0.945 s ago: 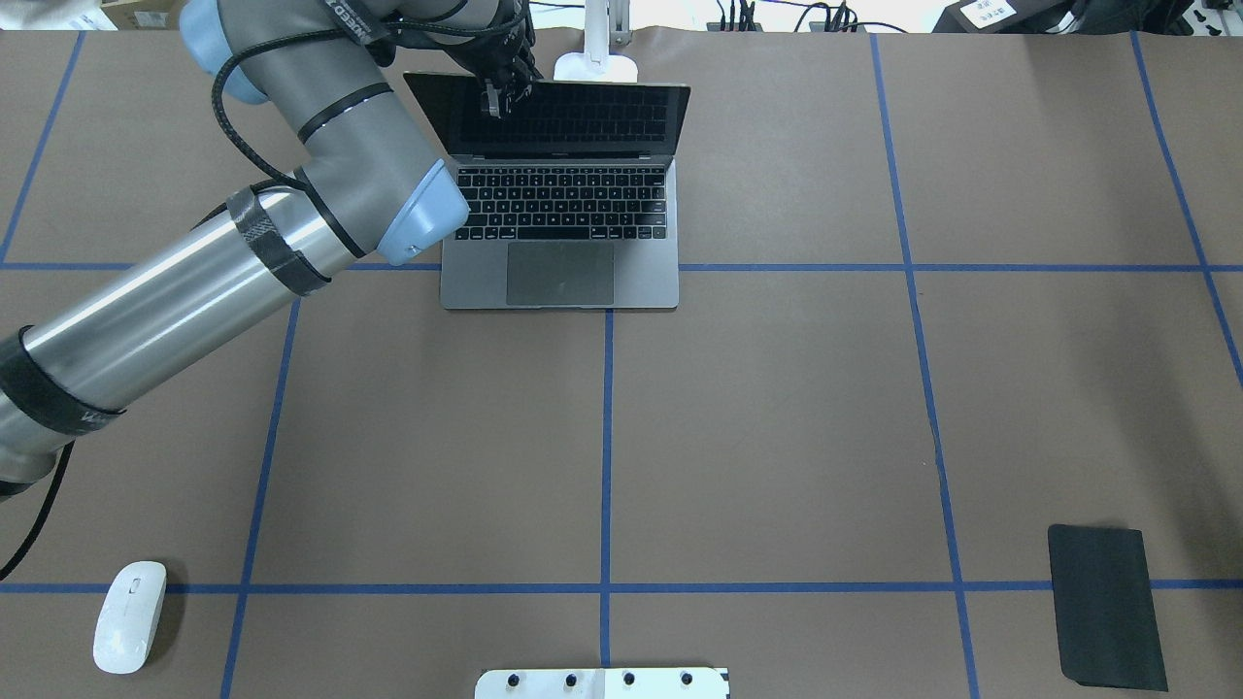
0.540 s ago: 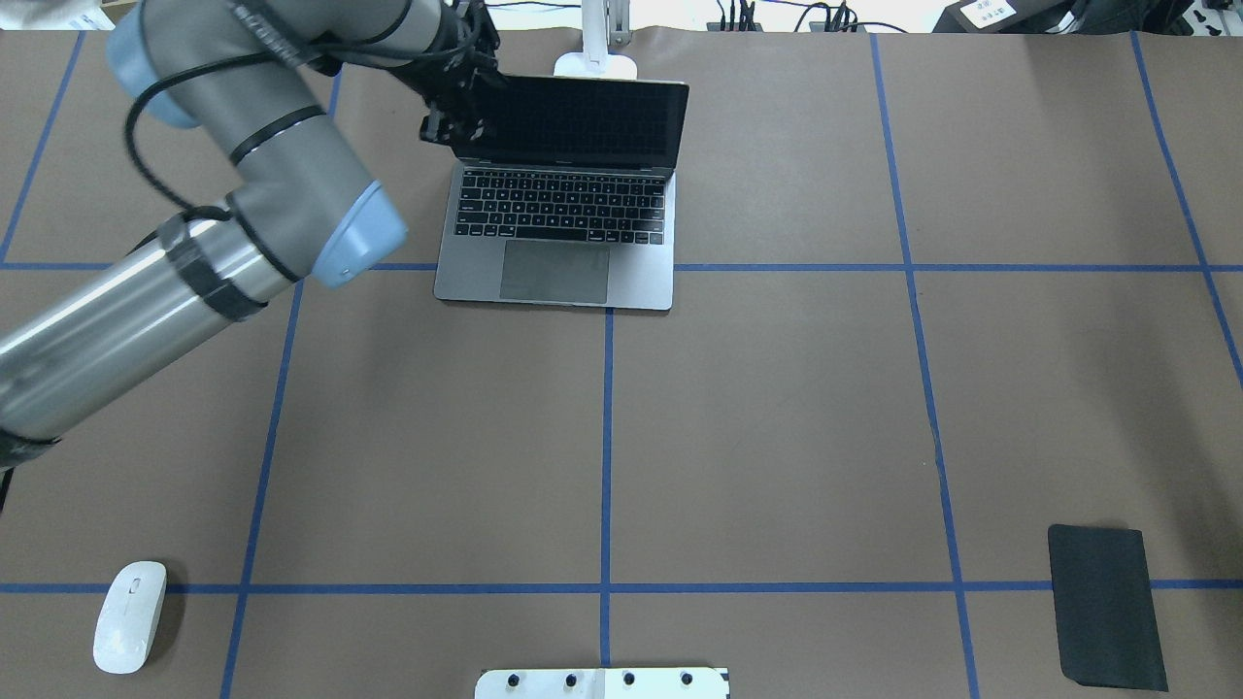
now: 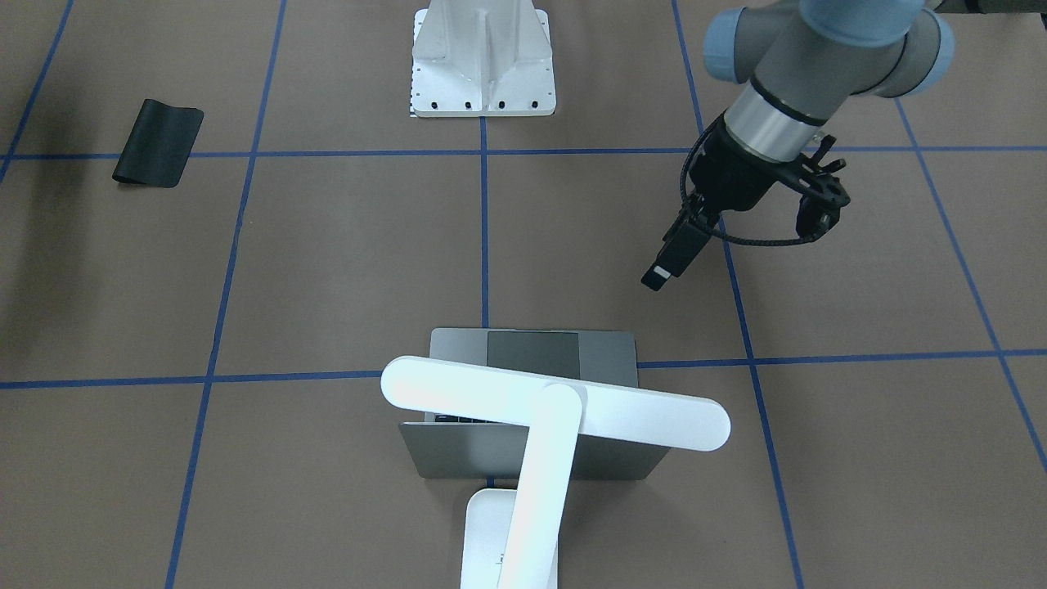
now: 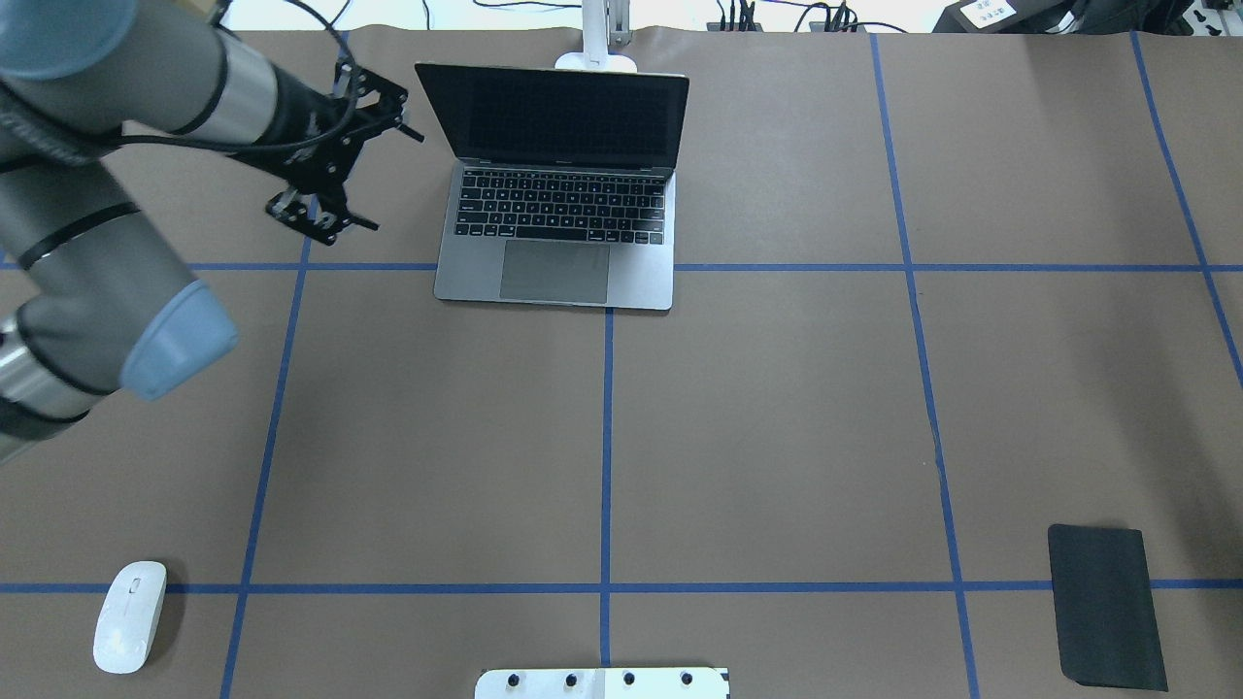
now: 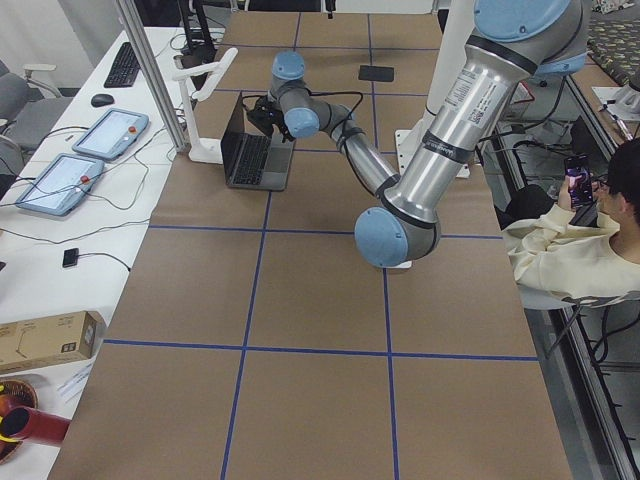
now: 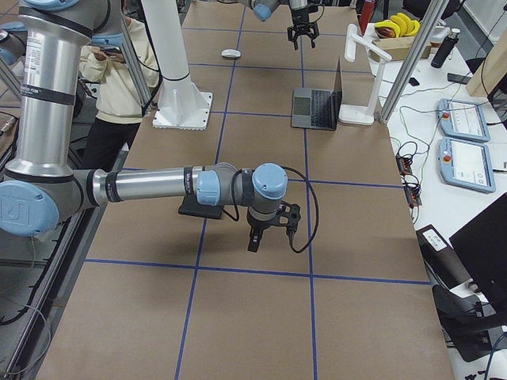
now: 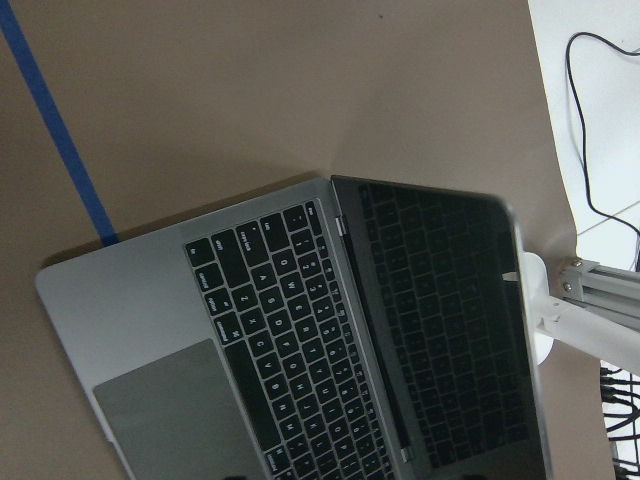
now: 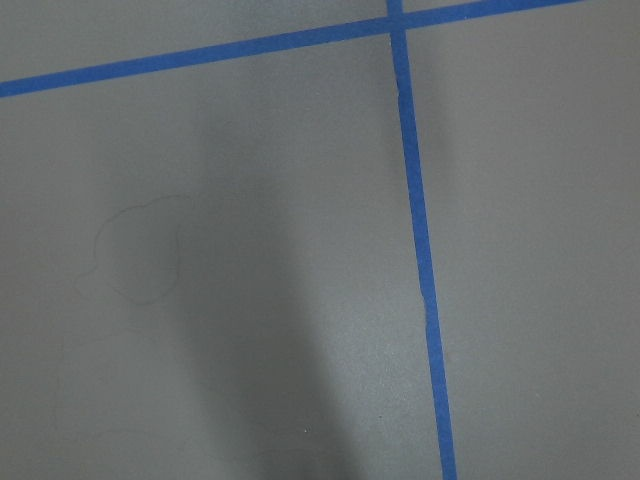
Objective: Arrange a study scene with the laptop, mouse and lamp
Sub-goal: 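Release the laptop and withdraw the left gripper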
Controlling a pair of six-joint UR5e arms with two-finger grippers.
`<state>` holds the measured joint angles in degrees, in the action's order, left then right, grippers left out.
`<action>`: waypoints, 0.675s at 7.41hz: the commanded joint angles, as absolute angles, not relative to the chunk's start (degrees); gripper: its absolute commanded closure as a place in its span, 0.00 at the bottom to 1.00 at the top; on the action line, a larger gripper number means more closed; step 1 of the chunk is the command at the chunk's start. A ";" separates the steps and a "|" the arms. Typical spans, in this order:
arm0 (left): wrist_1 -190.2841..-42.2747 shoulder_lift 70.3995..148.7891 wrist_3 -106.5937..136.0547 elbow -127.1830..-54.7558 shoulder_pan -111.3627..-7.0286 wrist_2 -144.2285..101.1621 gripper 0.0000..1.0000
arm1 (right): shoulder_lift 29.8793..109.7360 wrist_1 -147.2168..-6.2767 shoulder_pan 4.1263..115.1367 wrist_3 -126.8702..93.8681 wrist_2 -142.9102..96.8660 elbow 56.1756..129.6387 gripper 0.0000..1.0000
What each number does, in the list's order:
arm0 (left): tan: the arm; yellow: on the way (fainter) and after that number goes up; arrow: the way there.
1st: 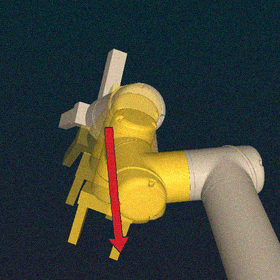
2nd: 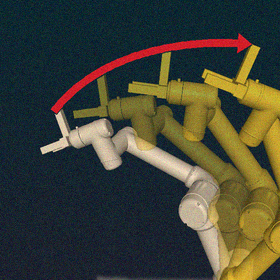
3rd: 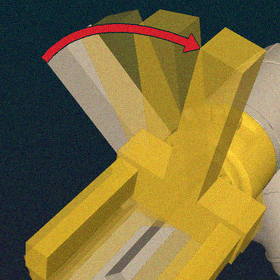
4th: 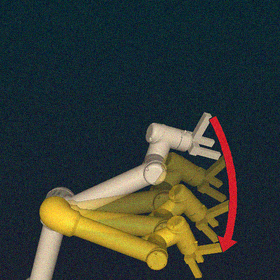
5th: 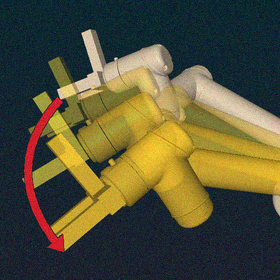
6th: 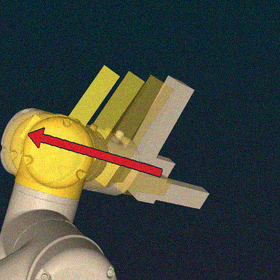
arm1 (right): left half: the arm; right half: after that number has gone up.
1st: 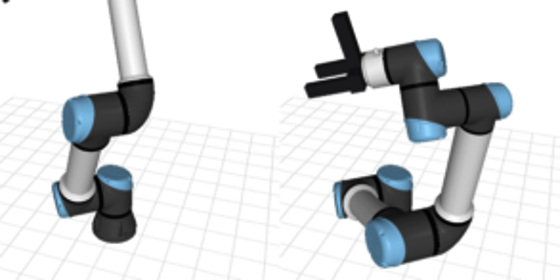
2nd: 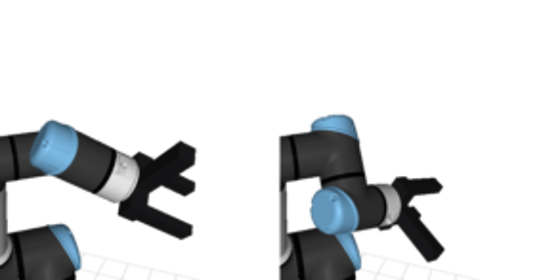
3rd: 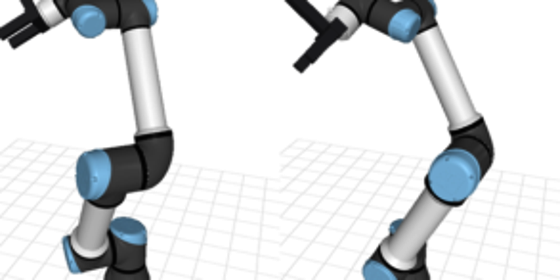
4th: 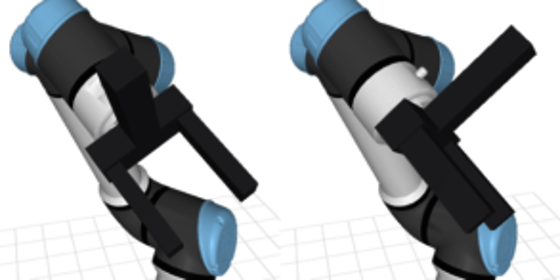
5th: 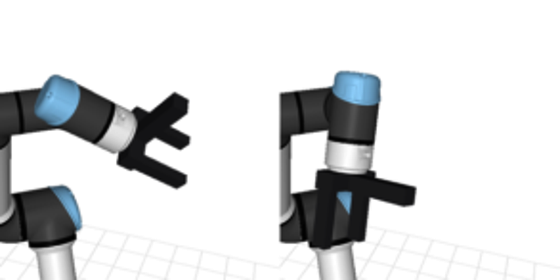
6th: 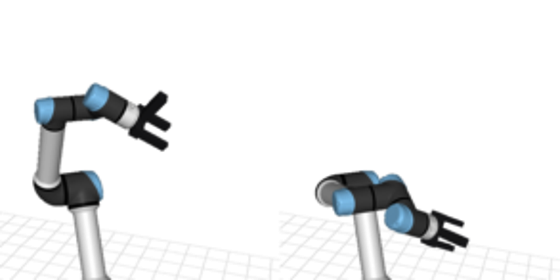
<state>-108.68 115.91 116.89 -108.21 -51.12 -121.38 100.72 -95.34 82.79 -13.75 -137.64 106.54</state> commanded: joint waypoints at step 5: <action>-101.56 97.38 67.05 -118.56 -63.36 -135.00 0.00 | 104.31 -95.19 81.31 -14.51 -150.81 103.80 0.00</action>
